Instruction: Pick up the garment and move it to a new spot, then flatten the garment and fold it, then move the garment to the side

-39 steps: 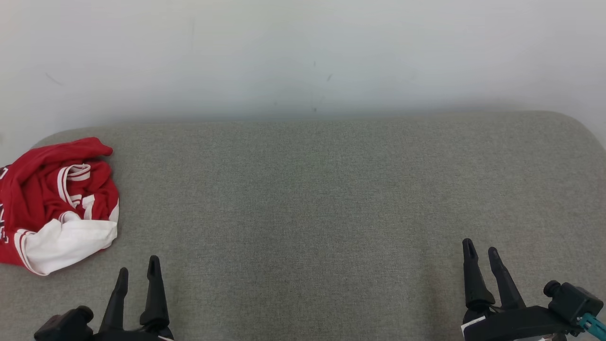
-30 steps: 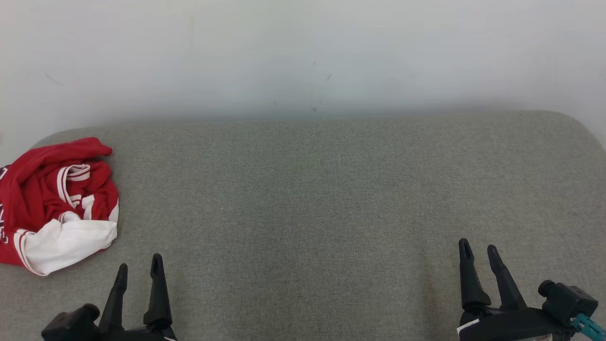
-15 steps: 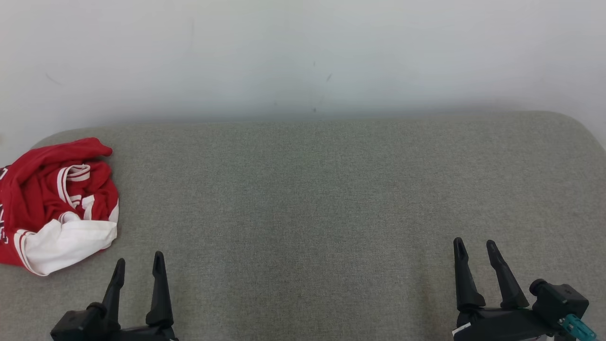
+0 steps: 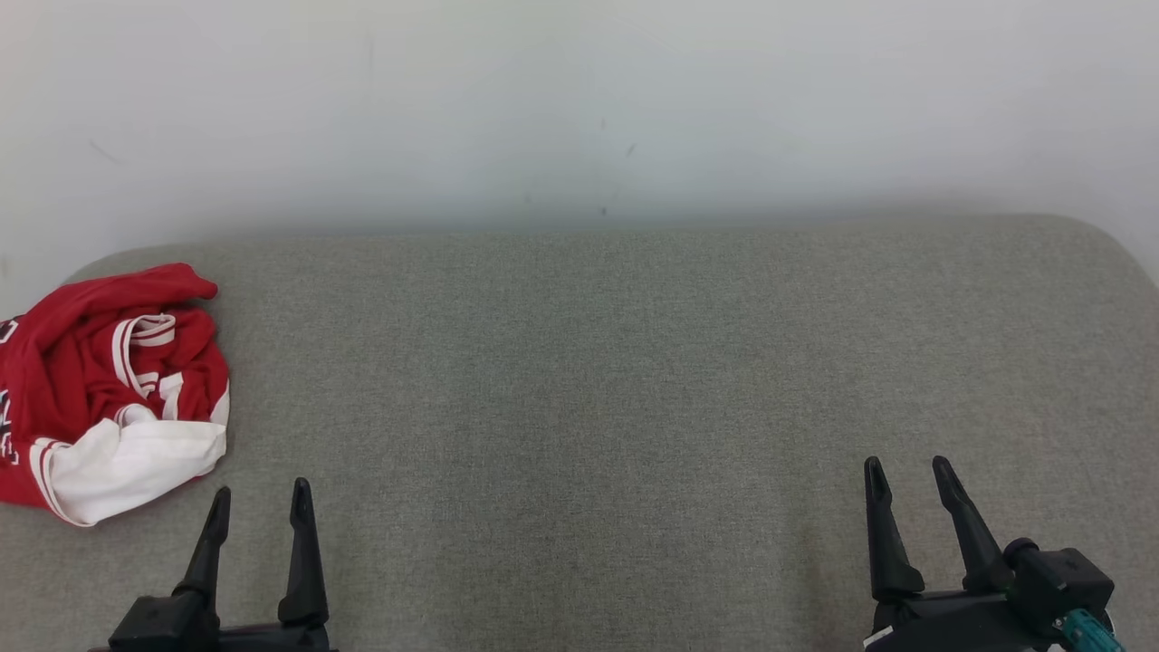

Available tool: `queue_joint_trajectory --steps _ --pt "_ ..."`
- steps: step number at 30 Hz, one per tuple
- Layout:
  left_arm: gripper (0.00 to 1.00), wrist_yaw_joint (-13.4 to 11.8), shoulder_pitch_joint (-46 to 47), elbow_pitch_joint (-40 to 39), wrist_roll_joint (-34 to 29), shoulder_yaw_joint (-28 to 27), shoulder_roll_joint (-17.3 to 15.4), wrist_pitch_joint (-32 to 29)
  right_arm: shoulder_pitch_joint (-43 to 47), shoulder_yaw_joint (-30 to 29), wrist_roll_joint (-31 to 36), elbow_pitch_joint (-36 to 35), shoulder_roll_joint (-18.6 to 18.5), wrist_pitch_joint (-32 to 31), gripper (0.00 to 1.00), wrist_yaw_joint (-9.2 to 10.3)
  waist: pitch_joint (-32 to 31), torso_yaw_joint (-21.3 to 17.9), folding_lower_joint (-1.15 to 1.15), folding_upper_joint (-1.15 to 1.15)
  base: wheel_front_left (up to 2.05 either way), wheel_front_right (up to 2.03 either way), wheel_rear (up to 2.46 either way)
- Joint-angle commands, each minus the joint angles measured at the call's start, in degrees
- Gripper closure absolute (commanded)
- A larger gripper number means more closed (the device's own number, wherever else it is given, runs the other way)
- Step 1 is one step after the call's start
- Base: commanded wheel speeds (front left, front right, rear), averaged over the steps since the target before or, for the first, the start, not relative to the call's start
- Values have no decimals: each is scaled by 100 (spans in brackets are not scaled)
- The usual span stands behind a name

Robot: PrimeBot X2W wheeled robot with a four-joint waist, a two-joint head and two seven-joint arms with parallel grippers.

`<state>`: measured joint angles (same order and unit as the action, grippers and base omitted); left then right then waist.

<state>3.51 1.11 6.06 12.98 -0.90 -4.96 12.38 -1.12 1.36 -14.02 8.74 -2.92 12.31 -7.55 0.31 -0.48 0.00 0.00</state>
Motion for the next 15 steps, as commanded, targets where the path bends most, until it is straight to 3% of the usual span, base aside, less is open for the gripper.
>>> queue_joint_trajectory --steps 1,15 --pt "0 -20 -43 -52 -128 -19 -35 39 26 -8 118 -43 3 52 0 10 -1 1 0 0 0 0 0" --pt "0 -32 -107 28 -637 -95 17 197 87 -43 663 -81 3 204 0 11 -23 -15 0 0 0 0 0"
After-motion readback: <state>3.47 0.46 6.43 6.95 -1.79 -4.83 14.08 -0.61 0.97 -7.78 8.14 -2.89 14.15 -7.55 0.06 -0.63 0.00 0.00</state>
